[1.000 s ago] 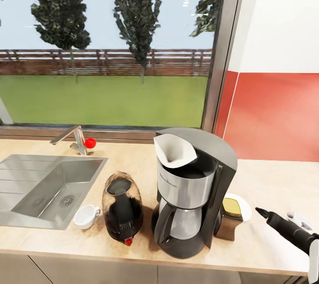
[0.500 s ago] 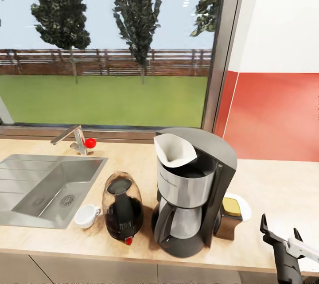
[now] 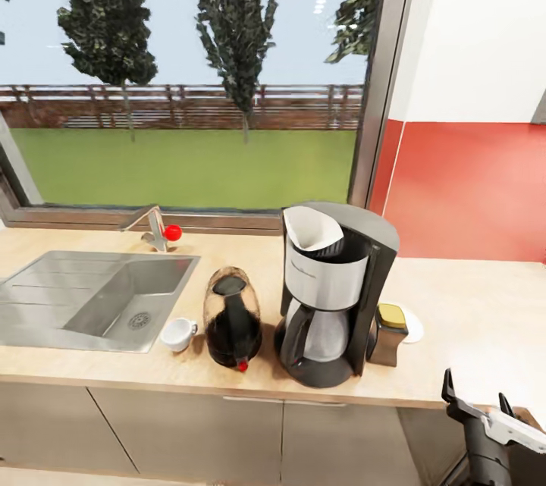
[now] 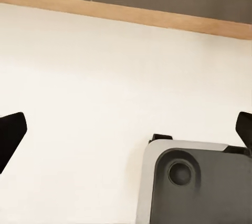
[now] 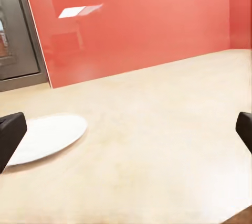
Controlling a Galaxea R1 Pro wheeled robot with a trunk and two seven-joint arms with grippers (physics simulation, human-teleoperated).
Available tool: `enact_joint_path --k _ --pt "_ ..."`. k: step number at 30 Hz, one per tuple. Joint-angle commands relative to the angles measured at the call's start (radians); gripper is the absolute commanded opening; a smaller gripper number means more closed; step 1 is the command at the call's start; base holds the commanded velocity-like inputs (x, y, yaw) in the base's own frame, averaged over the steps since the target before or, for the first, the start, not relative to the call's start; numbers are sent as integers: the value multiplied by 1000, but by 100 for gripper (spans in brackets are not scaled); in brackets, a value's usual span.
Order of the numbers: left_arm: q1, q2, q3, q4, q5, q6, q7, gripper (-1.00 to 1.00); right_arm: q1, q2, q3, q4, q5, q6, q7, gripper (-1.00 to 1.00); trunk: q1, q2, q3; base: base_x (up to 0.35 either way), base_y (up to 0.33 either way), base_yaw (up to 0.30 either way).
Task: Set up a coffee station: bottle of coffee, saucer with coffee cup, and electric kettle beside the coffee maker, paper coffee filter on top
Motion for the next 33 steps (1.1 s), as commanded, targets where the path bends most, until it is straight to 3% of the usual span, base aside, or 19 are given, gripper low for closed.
enact_joint_path --k 1,8,12,13,17,20,21,22,25,27,28,29,30,31,32,33 --pt "0 1 -4 -1 11 -5 -7 100 -2 1 -6 -1 7 -3 6 100 0 -2 -2 -314 170 0" --pt "0 0 -4 -1 11 -11 -7 100 -2 1 -7 0 7 -3 6 100 0 -2 -2 -297 211 0" --pt "0 0 -4 -2 11 -12 -7 100 0 2 -36 30 8 -3 6 100 0 -2 -2 -284 230 0" --pt "0 0 -4 -1 11 -12 -7 100 9 0 -52 84 9 -8 7 100 0 -2 -2 -284 220 0" --pt "0 -1 -4 -1 11 -11 -7 100 58 1 -59 204 12 -124 8 100 0 -2 -2 -284 210 0" --pt "0 -1 -4 -1 11 -10 -7 100 86 -3 -61 303 55 -199 9 100 0 -2 -2 -284 212 0" --pt "0 -1 -4 -1 11 -10 -7 100 99 -6 -62 344 98 -216 8 100 0 -2 -2 -283 224 0" --pt "0 -2 -4 -1 11 -10 -7 100 121 -12 -63 378 165 -228 8 100 0 -2 -2 -283 229 0" --pt "0 -2 -4 -1 11 -6 -7 100 166 -14 -62 395 287 -229 7 100 0 -2 -2 -272 223 0" --pt "1 -4 -6 2 11 -1 -6 100 194 -15 -63 398 454 -201 5 100 0 -2 -2 -111 93 0" --pt "1 -5 -6 5 11 0 -5 100 203 -16 -63 398 515 -172 5 100 0 -2 -2 -48 40 0" --pt "2 -5 -7 9 10 1 -4 100 211 -18 -64 397 596 -103 5 100 0 -2 -2 -25 21 0" --pt "3 -5 -8 10 10 2 -4 100 213 -20 -64 397 619 -73 4 100 0 -2 -2 -20 17 0" --pt "4 -6 -8 13 10 4 -2 100 217 -29 -64 397 671 33 3 100 0 -2 -2 -10 8 0" --pt "5 -6 -8 15 10 5 0 100 218 -35 -64 397 693 112 1 100 0 -2 -2 -6 5 0" --pt "8 -7 -7 17 9 8 2 100 219 -46 -63 396 713 237 -12 100 0 -2 -2 -3 3 0"
